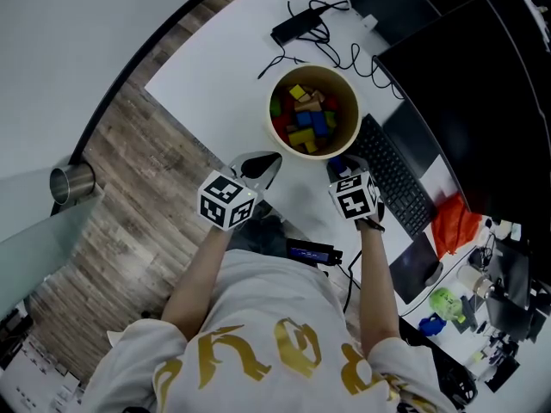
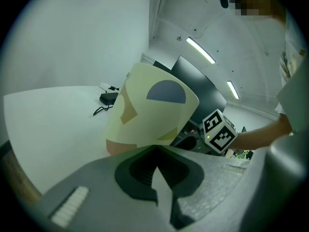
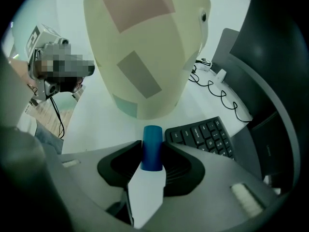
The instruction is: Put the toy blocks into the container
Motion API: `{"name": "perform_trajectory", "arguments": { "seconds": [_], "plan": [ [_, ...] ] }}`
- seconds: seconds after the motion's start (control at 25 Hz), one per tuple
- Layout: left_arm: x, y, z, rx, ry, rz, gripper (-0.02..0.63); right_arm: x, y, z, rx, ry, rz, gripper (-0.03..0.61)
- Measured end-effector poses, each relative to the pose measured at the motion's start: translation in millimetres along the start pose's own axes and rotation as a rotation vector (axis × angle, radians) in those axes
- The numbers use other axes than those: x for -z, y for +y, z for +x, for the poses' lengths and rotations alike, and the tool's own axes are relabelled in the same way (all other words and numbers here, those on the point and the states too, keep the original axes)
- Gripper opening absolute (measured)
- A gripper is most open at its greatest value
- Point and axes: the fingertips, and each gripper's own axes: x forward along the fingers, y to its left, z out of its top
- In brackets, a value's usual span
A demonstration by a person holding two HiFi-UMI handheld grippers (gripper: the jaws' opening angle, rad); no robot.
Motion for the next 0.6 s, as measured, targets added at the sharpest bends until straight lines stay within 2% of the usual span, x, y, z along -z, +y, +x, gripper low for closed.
{"name": "perform_trajectory", "arguments": {
  "seconds": [0.24, 0.6],
  "plan": [
    [7.0, -4.4, 4.1, 0.019, 0.019, -0.019, 0.009, 0.5, -1.8, 1.9, -0.065, 0.019, 0.075, 0.164],
    [6.3, -7.7, 5.2, 0.024, 0.024, -0.010, 0.009, 2.6, -6.3, 3.4, -0.044, 0.009, 0.109, 0.160]
  ]
}}
